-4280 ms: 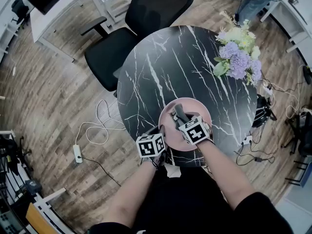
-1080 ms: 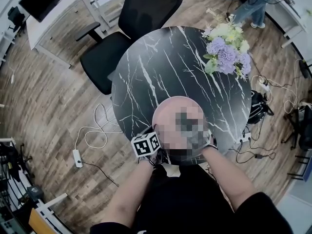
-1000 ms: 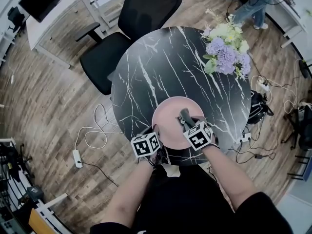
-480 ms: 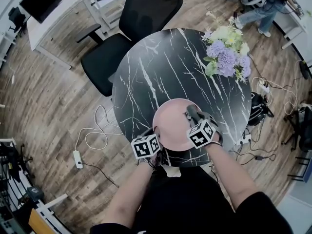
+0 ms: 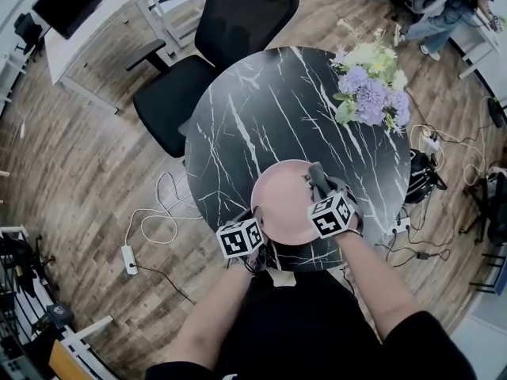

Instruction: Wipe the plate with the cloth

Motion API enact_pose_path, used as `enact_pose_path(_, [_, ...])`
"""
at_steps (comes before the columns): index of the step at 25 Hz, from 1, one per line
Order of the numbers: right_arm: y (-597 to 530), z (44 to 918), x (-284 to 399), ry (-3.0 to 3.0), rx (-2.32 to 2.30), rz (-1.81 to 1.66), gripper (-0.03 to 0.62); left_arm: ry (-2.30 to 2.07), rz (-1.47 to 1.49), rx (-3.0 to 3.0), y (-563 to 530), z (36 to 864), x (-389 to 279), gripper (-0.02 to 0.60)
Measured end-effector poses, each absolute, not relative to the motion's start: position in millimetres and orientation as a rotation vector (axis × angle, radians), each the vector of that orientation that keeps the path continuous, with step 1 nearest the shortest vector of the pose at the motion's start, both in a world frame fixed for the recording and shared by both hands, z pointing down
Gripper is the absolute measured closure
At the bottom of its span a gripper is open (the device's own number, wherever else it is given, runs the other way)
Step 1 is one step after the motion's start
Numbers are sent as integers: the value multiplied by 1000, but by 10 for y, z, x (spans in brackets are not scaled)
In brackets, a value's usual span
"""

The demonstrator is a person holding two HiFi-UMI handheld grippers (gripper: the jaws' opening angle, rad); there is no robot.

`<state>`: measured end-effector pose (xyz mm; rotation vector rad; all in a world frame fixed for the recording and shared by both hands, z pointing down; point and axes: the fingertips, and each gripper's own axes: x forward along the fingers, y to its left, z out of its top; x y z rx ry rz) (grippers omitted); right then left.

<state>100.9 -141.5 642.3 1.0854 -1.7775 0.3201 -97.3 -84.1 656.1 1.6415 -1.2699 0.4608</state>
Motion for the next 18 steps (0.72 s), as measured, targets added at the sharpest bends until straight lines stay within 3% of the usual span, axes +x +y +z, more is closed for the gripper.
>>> enact_pose_path(7, [-1479, 6205, 947, -1862, 1222, 387, 484, -1278, 444, 1622, -839, 6565, -960, 543])
enact_pose_path(14, [-1199, 6318, 499, -2021, 1217, 1064, 484, -1275, 425, 1612, -841, 6587, -934, 543])
enact_pose_path(18, [-991, 6351, 199, -2022, 1135, 1120, 484, -1275, 422, 1608, -829, 6602, -918, 543])
